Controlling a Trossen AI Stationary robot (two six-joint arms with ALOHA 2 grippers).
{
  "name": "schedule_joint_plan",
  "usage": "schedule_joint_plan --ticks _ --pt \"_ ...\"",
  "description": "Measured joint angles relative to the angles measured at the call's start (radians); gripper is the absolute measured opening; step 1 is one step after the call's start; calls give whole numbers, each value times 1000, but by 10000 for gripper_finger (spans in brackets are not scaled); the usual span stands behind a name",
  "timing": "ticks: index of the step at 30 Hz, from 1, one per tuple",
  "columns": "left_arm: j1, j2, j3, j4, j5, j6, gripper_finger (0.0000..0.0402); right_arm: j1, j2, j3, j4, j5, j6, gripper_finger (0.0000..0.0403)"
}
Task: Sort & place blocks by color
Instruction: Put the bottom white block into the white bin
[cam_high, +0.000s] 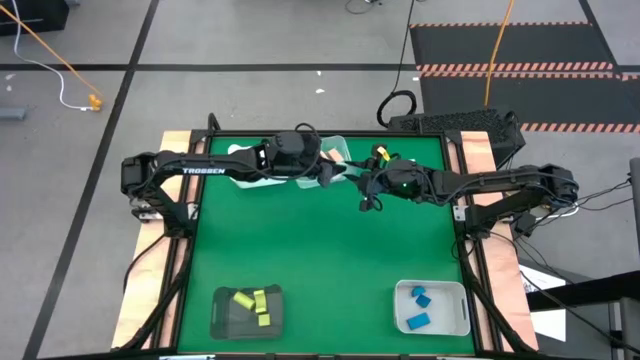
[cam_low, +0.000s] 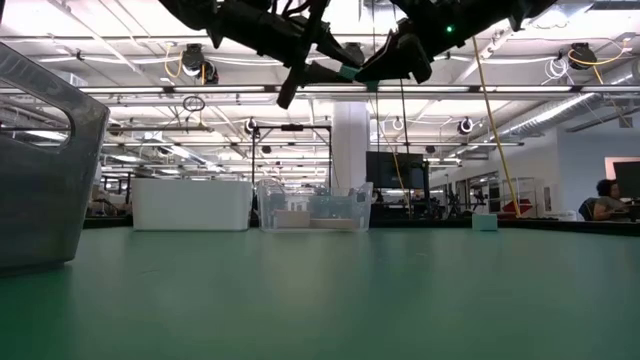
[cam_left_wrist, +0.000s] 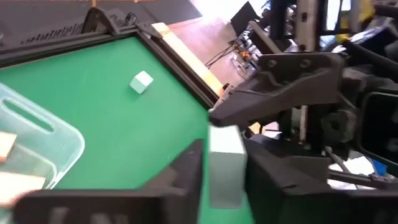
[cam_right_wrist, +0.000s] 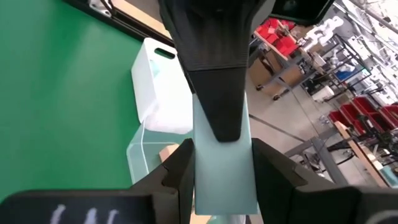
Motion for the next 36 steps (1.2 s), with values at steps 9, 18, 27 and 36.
schedule_joint_plan --ticks 9,18,27,36 --pt "3 0 0 19 17 12 57 0 0 0 -1 -2 80 211" --pt "49 0 0 4 16 67 57 -14 0 0 -138 116 402 342" --pt "205 -9 0 -253 34 164 57 -135 -1 0 -450 393 856 327" --pt "322 -28 -2 -576 35 247 57 -455 -1 -1 -630 112 1263 320"
